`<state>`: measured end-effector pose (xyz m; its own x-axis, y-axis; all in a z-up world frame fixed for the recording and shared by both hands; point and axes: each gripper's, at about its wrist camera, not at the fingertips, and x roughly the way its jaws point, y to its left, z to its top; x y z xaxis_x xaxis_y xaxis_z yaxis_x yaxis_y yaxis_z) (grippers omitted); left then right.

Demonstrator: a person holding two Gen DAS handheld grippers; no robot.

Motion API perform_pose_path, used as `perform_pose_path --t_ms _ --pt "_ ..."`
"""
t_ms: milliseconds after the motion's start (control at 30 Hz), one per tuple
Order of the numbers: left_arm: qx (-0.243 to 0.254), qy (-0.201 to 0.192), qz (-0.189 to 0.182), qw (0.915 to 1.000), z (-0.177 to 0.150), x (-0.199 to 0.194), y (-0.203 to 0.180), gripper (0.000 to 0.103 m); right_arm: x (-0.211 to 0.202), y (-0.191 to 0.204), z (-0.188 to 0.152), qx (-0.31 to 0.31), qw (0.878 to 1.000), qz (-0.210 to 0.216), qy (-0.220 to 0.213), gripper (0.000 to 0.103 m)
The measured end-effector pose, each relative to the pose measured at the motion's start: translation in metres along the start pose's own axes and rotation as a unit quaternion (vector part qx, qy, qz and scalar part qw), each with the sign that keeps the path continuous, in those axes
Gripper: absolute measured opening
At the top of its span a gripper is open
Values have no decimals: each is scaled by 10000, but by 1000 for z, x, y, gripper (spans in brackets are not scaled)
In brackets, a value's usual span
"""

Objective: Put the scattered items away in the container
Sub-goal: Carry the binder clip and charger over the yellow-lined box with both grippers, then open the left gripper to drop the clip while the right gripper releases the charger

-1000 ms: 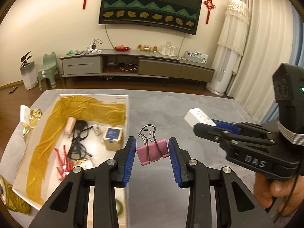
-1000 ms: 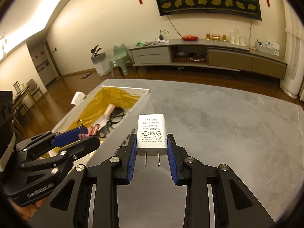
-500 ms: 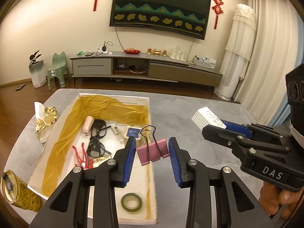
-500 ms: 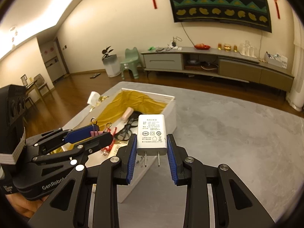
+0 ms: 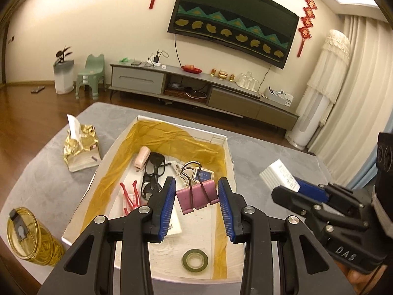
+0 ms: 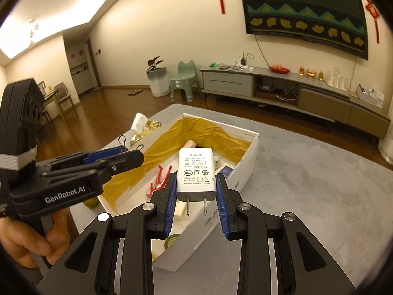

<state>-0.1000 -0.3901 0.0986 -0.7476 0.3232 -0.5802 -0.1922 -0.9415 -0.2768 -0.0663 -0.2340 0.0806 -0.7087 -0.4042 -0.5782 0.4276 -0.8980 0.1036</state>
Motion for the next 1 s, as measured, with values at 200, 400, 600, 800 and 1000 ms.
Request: perform_pose_path --t_ms 200,400,600,800,1000 --pt "-12 214 15 9998 -5 9 3 37 20 6 1 -29 10000 5 60 32" --pt "23 506 -1 9987 -14 29 3 37 45 3 5 29 9998 -68 172 33" --pt "32 671 8 9977 -19 42 7 37 72 -3 8 48 9994 -102 339 33" --pt "-22 749 -7 9972 -21 46 13 37 95 -6 8 108 9988 -52 481 32" --pt "59 919 -47 9957 -26 56 10 37 107 -13 12 242 9983 17 533 32"
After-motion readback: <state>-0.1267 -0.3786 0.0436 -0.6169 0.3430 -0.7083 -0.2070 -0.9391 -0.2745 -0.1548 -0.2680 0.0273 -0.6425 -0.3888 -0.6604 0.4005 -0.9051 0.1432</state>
